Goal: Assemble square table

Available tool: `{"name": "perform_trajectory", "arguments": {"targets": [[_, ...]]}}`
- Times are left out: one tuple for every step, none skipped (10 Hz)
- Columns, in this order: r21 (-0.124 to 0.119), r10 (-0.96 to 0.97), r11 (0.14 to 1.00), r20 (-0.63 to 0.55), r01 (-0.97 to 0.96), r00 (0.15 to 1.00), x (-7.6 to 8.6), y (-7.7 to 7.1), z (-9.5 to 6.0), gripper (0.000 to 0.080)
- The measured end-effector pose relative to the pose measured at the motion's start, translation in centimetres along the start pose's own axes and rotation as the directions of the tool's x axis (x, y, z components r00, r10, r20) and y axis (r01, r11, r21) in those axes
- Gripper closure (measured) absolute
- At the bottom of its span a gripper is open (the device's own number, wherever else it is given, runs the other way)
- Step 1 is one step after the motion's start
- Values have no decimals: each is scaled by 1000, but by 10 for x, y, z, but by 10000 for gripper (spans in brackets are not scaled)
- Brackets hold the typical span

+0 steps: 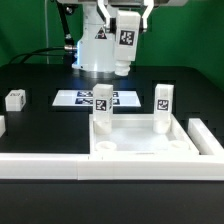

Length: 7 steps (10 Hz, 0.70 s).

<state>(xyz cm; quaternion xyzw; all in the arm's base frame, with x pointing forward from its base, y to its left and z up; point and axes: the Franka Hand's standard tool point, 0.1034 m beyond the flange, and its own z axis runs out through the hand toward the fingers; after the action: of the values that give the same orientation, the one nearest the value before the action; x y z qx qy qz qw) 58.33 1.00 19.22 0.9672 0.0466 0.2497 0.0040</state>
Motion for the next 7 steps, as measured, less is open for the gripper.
{"name": "perform_trajectory", "arguments": {"targets": [[8, 11, 1000, 14, -11, 1000, -2, -6, 3, 504], [36, 20, 999, 18, -21, 1000, -5, -33, 15, 504], [57, 19, 998, 10, -20, 1000, -5, -50, 33, 504], [79, 45, 996, -1, -45, 999, -1, -69, 45, 504], [114, 85, 990, 8, -86, 996, 11, -100, 54, 504], [110, 31, 993, -7, -30, 999, 14, -98, 54, 504], [104, 39, 994, -1, -39, 999, 11, -93, 54, 504]]}}
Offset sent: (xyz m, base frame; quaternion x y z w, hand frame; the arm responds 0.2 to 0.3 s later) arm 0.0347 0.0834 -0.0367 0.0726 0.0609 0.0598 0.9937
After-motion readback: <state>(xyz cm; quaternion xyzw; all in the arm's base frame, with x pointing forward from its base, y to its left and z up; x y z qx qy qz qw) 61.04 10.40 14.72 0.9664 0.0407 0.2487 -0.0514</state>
